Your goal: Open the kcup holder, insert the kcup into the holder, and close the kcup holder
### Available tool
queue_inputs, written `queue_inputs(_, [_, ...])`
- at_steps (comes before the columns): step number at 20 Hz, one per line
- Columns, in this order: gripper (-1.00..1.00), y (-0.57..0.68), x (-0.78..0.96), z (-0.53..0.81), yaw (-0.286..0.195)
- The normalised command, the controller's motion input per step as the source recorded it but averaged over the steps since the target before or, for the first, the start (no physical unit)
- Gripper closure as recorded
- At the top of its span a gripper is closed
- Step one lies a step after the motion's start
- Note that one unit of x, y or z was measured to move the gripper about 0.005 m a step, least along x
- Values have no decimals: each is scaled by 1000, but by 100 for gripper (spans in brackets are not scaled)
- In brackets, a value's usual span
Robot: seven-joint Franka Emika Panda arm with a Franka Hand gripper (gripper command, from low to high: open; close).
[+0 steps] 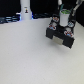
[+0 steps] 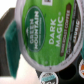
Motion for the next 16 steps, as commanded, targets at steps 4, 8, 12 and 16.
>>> queue_inputs(4, [100, 418, -359, -38, 112])
queue_inputs(8, [100, 344, -396, -49, 115])
queue_inputs(12, [100, 289, -434, -67, 112])
queue_inputs(16, [100, 105, -233, -48, 54])
